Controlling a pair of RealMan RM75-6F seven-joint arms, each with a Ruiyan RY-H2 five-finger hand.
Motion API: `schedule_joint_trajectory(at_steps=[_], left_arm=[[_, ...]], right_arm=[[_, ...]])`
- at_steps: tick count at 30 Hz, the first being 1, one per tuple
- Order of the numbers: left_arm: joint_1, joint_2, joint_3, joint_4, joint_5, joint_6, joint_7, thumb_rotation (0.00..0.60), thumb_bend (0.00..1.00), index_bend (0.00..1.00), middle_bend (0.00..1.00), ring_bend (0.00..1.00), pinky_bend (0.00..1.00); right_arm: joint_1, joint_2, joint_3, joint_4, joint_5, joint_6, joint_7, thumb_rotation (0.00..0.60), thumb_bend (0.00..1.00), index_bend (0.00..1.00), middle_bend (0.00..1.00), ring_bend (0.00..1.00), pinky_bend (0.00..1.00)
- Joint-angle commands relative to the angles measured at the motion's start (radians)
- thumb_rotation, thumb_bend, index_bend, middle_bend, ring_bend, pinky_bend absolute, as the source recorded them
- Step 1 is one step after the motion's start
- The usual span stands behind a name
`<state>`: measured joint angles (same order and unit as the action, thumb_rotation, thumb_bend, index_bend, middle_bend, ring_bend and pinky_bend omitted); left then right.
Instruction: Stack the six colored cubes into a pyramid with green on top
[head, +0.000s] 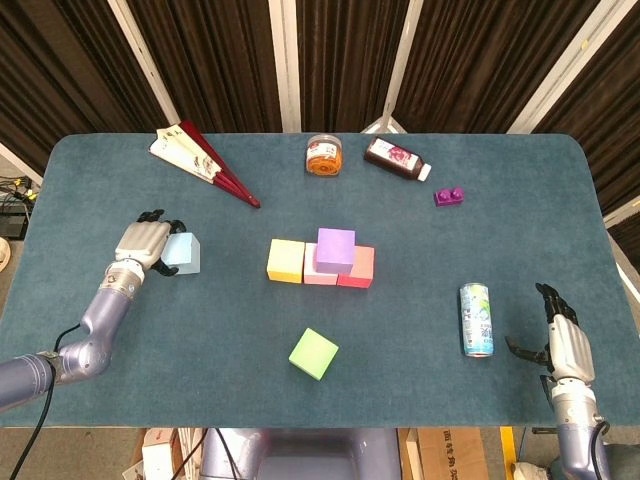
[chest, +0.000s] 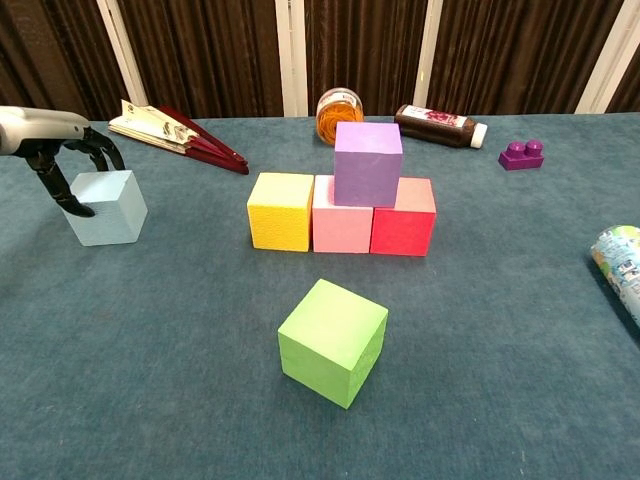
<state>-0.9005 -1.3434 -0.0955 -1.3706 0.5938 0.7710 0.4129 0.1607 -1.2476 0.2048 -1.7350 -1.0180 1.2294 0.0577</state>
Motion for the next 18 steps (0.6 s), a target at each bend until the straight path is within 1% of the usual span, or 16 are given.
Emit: schedule_joint_trajectory(at_steps=[1,11,18], left_arm=[[-0.001,-0.002,0.000,0.001,-0.001,0.000,0.002,0.600,0.27,0.26,0.29,0.00,0.00],[-0.007,0.006,0.002,-0.010,-0.012,0.008,0.020,0.600,0.28,0.29,0.31,0.00,0.00],[-0.011,0.008,-0.003,-0.007,-0.022,0.008,0.023,0.600,0.34,0.31,0.33,0.00,0.00]], right_arm=[[0.000,0.000,0.000,0.000,0.000,0.000,0.000,0.600,0.27,0.06,0.06,0.00,0.00],[0.002,-0.003,0.004,0.004,0.012,-0.002,-0.003,0.600,0.27,0.06,0.06,0.00,0.00],[0.002,-0.003,0.004,0.004,0.012,-0.002,-0.002,0.600,0.27,0.06,0.06,0.00,0.00]])
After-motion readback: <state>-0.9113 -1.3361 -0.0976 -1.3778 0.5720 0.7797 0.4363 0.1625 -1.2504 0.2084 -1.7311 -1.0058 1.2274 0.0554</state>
